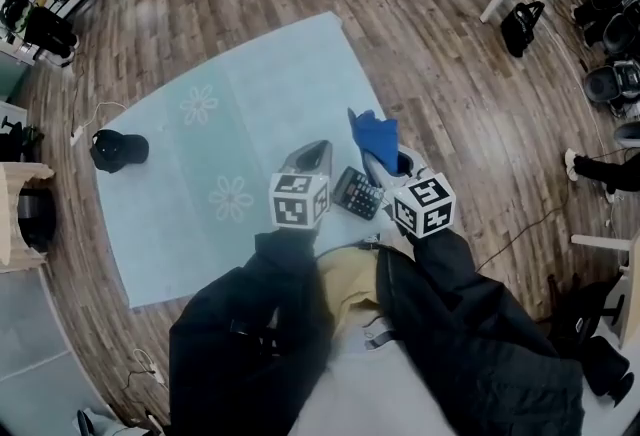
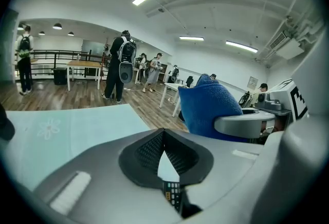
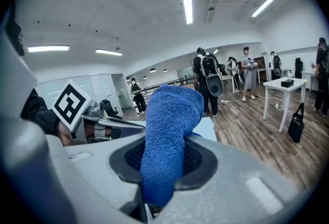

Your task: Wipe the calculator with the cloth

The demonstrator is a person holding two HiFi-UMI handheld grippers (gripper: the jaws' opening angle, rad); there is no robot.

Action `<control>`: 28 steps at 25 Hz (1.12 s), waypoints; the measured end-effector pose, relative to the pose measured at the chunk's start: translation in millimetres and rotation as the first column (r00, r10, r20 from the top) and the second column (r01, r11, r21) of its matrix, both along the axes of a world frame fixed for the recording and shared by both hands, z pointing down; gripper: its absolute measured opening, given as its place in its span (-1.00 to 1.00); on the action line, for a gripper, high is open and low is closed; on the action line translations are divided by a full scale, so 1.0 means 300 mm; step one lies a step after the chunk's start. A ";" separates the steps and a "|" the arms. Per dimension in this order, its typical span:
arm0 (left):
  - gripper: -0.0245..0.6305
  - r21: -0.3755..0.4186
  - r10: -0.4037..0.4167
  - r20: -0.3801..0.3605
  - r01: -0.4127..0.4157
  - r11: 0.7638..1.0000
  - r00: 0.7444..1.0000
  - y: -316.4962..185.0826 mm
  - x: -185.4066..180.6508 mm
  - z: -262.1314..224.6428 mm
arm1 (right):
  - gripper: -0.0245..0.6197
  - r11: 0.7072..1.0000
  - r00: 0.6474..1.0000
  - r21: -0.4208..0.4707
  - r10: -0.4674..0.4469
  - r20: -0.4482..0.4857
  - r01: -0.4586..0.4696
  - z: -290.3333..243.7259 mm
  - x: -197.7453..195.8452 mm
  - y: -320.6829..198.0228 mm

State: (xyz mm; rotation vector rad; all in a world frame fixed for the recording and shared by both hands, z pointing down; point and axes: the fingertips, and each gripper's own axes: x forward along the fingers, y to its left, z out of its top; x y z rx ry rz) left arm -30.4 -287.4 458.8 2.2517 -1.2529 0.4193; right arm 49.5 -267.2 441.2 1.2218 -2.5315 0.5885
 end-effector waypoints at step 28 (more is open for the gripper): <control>-0.93 0.129 -0.171 -0.020 0.172 0.977 0.985 -0.044 -0.047 -0.112 | -0.64 0.990 1.000 0.139 -0.007 -0.017 0.009 -0.132 -0.062 -0.063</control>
